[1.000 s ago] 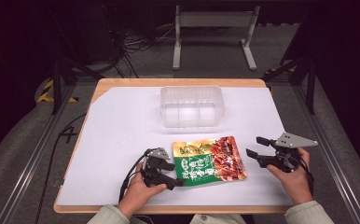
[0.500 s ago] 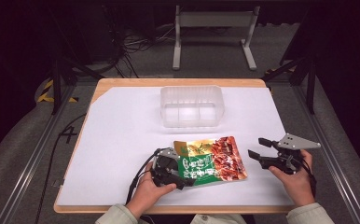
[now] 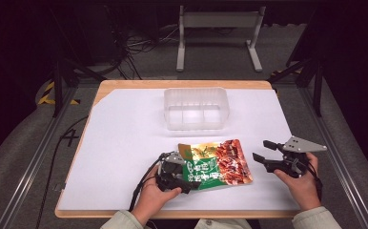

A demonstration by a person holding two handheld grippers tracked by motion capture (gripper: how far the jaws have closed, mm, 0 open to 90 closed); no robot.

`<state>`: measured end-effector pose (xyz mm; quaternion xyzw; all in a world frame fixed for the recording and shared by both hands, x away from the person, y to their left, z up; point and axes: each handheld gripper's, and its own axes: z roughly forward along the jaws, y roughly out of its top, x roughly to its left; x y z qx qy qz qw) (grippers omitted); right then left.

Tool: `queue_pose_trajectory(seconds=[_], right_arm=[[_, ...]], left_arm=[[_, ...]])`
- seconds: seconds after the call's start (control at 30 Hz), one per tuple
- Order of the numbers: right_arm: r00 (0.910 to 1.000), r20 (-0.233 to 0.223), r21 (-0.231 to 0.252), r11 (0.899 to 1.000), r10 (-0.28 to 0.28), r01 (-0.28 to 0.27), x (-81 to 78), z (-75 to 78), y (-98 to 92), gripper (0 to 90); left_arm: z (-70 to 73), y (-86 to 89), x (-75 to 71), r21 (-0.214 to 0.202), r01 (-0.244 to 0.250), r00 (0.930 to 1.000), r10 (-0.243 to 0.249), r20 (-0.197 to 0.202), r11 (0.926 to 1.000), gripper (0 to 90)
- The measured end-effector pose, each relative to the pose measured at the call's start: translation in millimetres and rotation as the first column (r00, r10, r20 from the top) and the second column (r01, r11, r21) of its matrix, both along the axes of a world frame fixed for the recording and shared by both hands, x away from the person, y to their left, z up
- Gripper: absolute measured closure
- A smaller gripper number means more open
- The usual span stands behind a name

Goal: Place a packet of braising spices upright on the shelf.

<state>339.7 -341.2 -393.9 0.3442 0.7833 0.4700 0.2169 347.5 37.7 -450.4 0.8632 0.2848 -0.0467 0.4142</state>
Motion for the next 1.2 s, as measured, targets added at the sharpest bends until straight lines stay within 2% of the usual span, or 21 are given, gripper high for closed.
queue_pose_trajectory(seconds=[0.1, 0.17, 0.27, 0.5, 0.57, 0.67, 0.77, 0.83, 1.0, 1.2], right_arm=[[1.0, -0.001, 0.0, 1.0, 0.002, -0.002, 0.0, -0.2, 0.9, 32.9], [1.0, -0.003, -0.001, 1.0, 0.001, -0.001, 0.1, -0.4, 0.7, 32.9], [1.0, -0.004, 0.001, 1.0, 0.001, -0.001, 0.1, -0.7, 0.4, 32.9], [1.0, 0.001, 0.004, 1.0, 0.001, -0.001, -1.9, 0.0, -1.1, 32.9], [1.0, 0.001, 0.005, 1.0, 0.0, 0.0, -2.0, 0.0, -1.4, 32.9], [1.0, -0.001, 0.002, 1.0, 0.002, -0.002, -1.4, -0.5, -1.3, 32.8], [1.0, -0.001, 0.002, 1.0, -0.003, 0.003, -0.8, -0.5, -1.4, 32.8], [1.0, -0.001, 0.002, 1.0, -0.004, 0.004, -0.7, -0.4, -1.3, 32.9], [1.0, 0.001, 0.001, 1.0, -0.006, 0.006, -0.3, -0.4, -0.8, 32.9], [0.9999, 0.0, 0.011, 1.0, -0.01, 0.01, -0.4, -0.2, -2.1, 32.9]], left_arm=[[-0.4, 1.8, 1.3, -0.001, -0.024, 0.9997, 0.024, 0.002, 0.9997, 40.2], [-0.3, 3.5, 1.9, 0.014, -0.041, 0.999, 0.041, 0.021, 0.9991, 51.6], [-0.7, 4.3, 1.8, 0.004, -0.039, 0.9992, 0.039, 0.007, 0.9992, 61.3], [-1.1, 6.0, -1.2, -0.009, -0.038, 0.9984, 0.037, -0.043, 0.9992, 64.4], [-0.3, 6.2, -0.4, -0.012, -0.041, 0.9972, 0.041, -0.063, 0.9991, 68.5], [2.5, 9.9, 1.3, -0.045, -0.051, 0.9945, 0.046, -0.094, 0.9977, 77.5], [7.2, 13.4, 2.7, -0.071, -0.065, 0.9939, 0.058, -0.093, 0.9953, 84.5], [12.3, 16.7, 4.2, -0.099, -0.076, 0.9925, 0.066, -0.102, 0.9921, 86.2], [28.1, 21.1, 7.1, -0.163, -0.085, 0.9941, 0.072, -0.081, 0.9829, 89.8], [52.2, 25.6, 7.9, -0.233, -0.064, 0.9975, 0.055, -0.045, 0.9704, 90.0]])
